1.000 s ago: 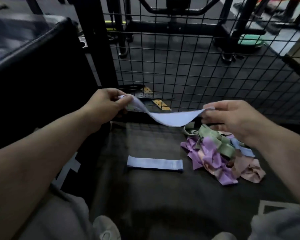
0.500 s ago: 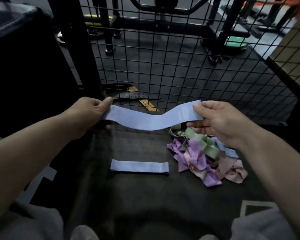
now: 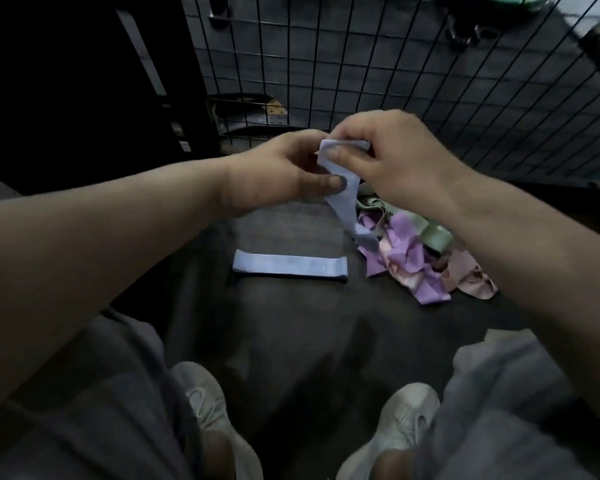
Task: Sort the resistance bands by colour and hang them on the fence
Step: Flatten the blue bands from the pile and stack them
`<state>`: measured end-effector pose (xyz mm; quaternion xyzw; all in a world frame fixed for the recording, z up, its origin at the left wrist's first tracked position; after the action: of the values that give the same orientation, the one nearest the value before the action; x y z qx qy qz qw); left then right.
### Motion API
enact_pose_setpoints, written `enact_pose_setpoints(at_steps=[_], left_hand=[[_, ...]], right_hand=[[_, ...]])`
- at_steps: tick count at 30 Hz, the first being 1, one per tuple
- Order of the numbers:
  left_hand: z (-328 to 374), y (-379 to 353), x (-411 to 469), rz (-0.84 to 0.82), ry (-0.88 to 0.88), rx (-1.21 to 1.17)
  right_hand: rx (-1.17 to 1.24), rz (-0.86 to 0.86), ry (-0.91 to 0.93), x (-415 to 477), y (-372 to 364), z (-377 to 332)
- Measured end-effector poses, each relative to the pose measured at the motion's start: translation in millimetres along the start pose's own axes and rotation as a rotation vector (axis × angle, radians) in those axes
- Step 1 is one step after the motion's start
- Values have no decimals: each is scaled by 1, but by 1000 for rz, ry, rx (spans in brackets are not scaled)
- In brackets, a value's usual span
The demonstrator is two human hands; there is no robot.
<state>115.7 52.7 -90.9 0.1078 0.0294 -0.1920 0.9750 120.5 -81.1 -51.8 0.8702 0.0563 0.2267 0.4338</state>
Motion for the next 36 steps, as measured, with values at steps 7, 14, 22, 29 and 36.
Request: enact_pose_setpoints(at_steps=[7,14,22,29,36], left_hand=[[-5,1,9,74,55,-84],[-4,-3,8,100,125,-200],[-11,-4,1,26,224,-168],[-33,20,-15,-14,344,140],[-73,64,-36,189,505,261]], right_hand=[[502,89,-435,-6,8,20],[481,27,-472,-8,9,24],[518,192,-561,0,23,30],[493,423,-669,-9,63,63],[403,428,-830,-38,44,109]])
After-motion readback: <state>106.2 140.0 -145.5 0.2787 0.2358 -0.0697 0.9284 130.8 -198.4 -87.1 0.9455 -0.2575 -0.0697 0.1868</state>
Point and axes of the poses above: each hand's wrist, its own x-axis towards the middle knuckle, its own y-axis out of the back of the hand, z = x × y, the point moved 5 cm from there along x, towards the middle knuckle, and after that the axes turned 14 degrees about z, right-handed, at the moved point
